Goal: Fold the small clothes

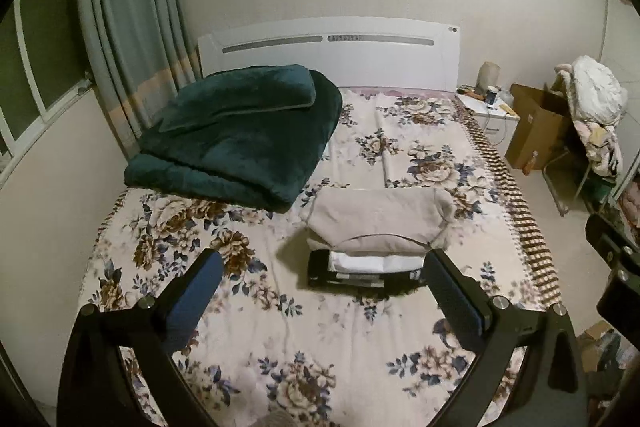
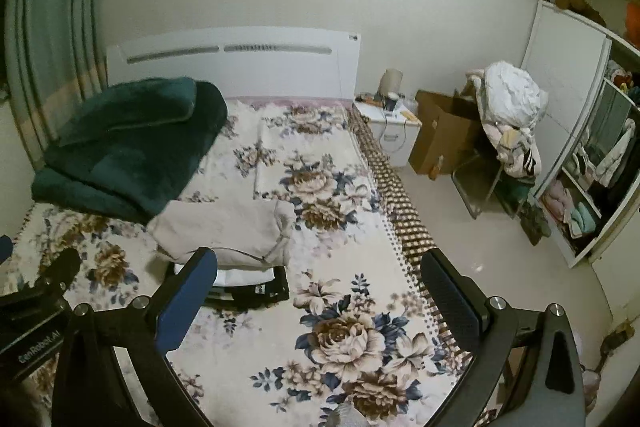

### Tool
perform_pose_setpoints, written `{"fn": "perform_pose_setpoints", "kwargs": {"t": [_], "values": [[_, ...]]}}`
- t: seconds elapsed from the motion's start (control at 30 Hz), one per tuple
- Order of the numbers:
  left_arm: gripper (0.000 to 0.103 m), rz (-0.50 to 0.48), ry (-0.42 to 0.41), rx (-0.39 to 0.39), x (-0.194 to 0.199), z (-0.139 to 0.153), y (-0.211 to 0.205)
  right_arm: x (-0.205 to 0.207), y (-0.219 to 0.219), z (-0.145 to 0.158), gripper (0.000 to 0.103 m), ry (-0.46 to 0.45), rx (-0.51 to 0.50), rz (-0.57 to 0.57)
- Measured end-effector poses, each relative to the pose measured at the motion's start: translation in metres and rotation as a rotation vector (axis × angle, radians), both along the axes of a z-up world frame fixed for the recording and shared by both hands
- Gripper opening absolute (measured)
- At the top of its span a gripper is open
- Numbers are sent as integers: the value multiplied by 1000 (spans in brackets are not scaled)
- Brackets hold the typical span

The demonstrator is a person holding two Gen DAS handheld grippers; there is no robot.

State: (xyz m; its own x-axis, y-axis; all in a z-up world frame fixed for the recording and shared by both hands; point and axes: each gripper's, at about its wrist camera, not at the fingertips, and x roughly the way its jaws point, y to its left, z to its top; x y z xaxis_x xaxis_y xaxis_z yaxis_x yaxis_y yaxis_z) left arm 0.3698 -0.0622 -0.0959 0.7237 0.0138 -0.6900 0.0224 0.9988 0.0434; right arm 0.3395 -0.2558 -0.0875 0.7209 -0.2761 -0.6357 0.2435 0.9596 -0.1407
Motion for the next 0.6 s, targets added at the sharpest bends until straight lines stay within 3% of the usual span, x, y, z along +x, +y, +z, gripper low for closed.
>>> {"fn": "perform_pose_setpoints", "kwargs": {"t": [0.3,0.6], "values": [[103,11,-57,-10,-53,43,11,-80,15,55,103,-54,22,36],[103,16,-74,-23,-82,58,15,-124,11,87,103,-94,39,52]]}}
